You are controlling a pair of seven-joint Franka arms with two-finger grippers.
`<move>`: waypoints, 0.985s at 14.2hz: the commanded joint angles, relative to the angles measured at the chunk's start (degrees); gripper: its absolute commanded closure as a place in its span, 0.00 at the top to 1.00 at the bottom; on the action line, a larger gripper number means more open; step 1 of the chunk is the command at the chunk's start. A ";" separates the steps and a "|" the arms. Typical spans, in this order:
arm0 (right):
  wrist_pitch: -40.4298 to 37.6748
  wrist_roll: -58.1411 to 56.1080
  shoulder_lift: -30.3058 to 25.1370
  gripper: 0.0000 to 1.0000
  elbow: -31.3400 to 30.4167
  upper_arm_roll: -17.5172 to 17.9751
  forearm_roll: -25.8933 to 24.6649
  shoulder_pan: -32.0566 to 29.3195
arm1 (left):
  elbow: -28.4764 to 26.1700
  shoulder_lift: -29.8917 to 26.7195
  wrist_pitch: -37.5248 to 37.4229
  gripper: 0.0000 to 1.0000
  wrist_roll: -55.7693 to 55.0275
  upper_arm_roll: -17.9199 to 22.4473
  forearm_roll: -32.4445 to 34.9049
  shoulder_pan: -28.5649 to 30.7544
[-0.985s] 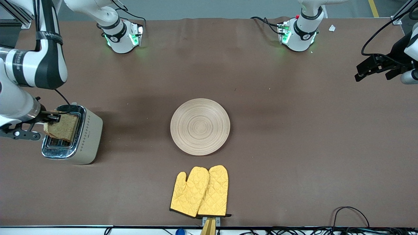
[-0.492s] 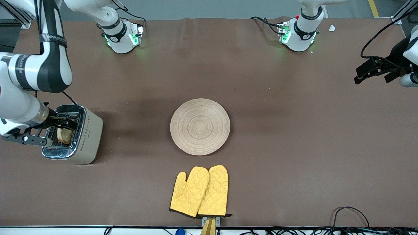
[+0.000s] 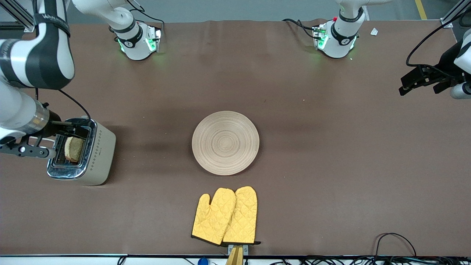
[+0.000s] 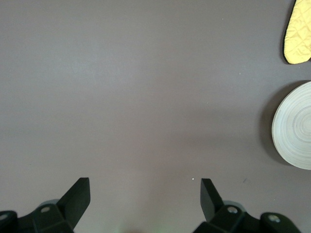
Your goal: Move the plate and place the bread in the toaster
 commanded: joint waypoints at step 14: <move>-13.22 -10.48 -13.00 1.00 -0.39 5.27 -0.50 -10.32 | 0.30 -0.11 -0.02 1.00 0.44 -0.26 1.35 -0.08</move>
